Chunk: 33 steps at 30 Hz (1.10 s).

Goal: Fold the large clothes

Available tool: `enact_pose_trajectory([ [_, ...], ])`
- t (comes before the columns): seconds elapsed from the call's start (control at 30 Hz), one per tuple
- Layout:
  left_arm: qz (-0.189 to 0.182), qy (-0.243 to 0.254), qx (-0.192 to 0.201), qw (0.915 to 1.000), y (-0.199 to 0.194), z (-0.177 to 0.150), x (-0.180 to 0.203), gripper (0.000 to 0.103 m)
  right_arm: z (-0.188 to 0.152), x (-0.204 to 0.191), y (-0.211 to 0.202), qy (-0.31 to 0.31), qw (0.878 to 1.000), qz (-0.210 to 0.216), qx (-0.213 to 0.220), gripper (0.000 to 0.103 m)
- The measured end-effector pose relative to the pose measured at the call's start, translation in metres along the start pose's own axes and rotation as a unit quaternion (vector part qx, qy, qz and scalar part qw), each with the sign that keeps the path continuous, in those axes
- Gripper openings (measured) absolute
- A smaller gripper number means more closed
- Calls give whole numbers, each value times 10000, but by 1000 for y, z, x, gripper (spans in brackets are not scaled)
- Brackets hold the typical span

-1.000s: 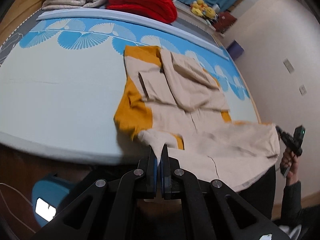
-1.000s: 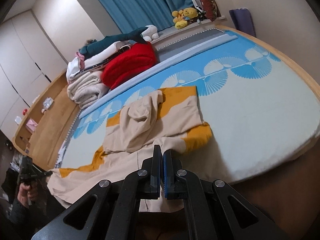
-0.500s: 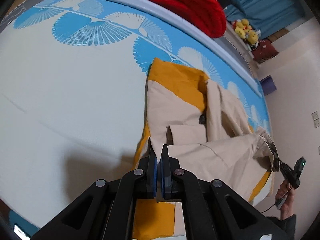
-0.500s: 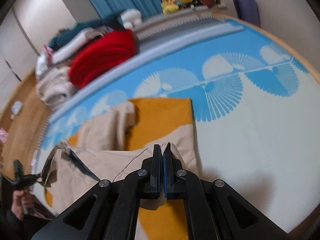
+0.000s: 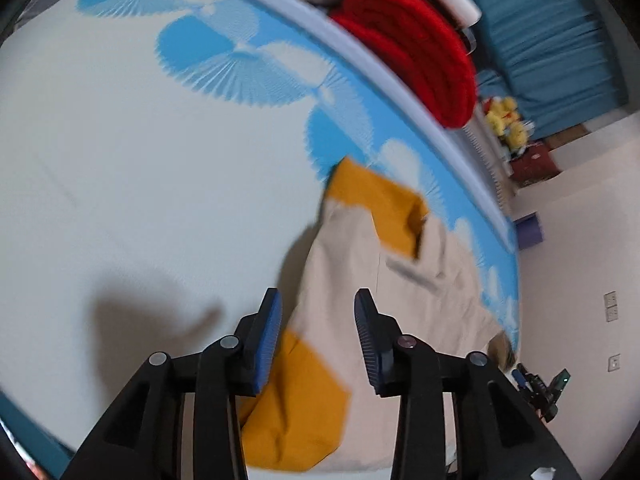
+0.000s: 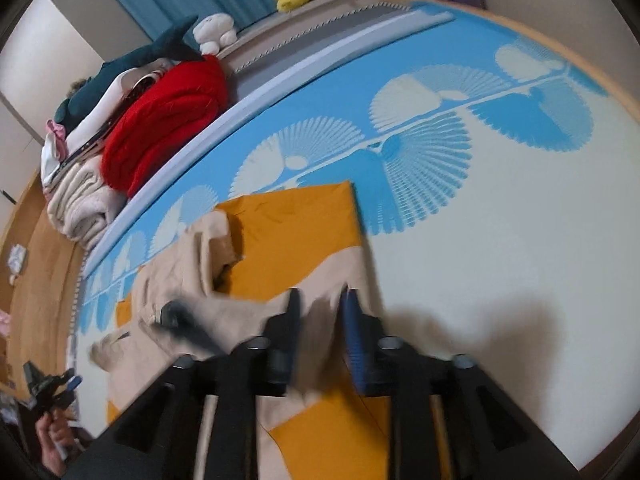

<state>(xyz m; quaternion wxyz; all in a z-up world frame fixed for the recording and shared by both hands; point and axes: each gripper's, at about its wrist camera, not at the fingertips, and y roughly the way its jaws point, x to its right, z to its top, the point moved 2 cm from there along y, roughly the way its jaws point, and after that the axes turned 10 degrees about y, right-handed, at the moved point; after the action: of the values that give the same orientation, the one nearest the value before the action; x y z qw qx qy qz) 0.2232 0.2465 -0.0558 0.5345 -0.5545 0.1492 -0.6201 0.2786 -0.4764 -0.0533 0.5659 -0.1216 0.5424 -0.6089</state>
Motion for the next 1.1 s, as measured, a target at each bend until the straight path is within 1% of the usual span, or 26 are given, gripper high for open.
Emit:
enact_pose_trajectory([
  [0.03,78,20,-195,9998,5,-7,-1,34,-5,5,1,5,9999,-83,-57,46],
  [0.1,162,133,-417,9989,11,-11,2,35,-12,14,4,77,9996,-170,-219,46],
  [0.2,397,441,-737,9955,25,-18,10,40,-16,24,7,78,9989,-306,-354,48],
  [0.27,510,513,-859,9937,34,-20,13,43,-21,30,16,47,9973,-414,-611,51],
  [0.37,603,519,-984,9920,45,-21,15,43,-31,37,35,55,9927,-491,-1098,52],
  [0.4,624,522,-1010,9915,48,-22,16,43,-33,39,40,41,9915,-491,-1201,52],
  [0.47,682,536,-1076,9904,55,-22,18,43,-41,38,52,-109,9873,-568,-1480,52],
  [0.53,742,568,-1137,9891,60,-23,22,43,-48,35,58,-331,9846,-665,-1585,52],
  [0.67,816,723,-1208,9867,69,-23,31,43,-53,25,55,-709,9829,-742,-1529,51],
  [0.7,835,757,-1223,9861,70,-23,33,43,-54,22,53,-765,9831,-745,-1487,49],
  [0.77,874,817,-1261,9848,72,-24,34,42,-57,17,50,-921,9826,-792,-1406,39],
  [0.83,894,837,-1296,9840,72,-25,34,42,-58,15,47,-1049,9818,-881,-1314,25],
  [0.9,894,856,-1315,9836,73,-26,34,33,-57,12,42,-1070,9831,-778,-1266,16],
  [0.93,904,912,-1333,9827,73,-27,35,20,-58,10,39,-1132,9833,-757,-1204,13],
  [0.97,881,952,-1346,9824,73,-28,36,9,-57,8,36,-1187,9832,-750,-1169,11],
  [1.03,929,1167,-1228,9812,68,-27,42,4,-58,1,28,-1383,9825,-730,-1010,8],
  [1.1,996,1432,-1035,9792,62,-26,53,3,-54,-8,21,-1430,9840,-657,-831,6],
])
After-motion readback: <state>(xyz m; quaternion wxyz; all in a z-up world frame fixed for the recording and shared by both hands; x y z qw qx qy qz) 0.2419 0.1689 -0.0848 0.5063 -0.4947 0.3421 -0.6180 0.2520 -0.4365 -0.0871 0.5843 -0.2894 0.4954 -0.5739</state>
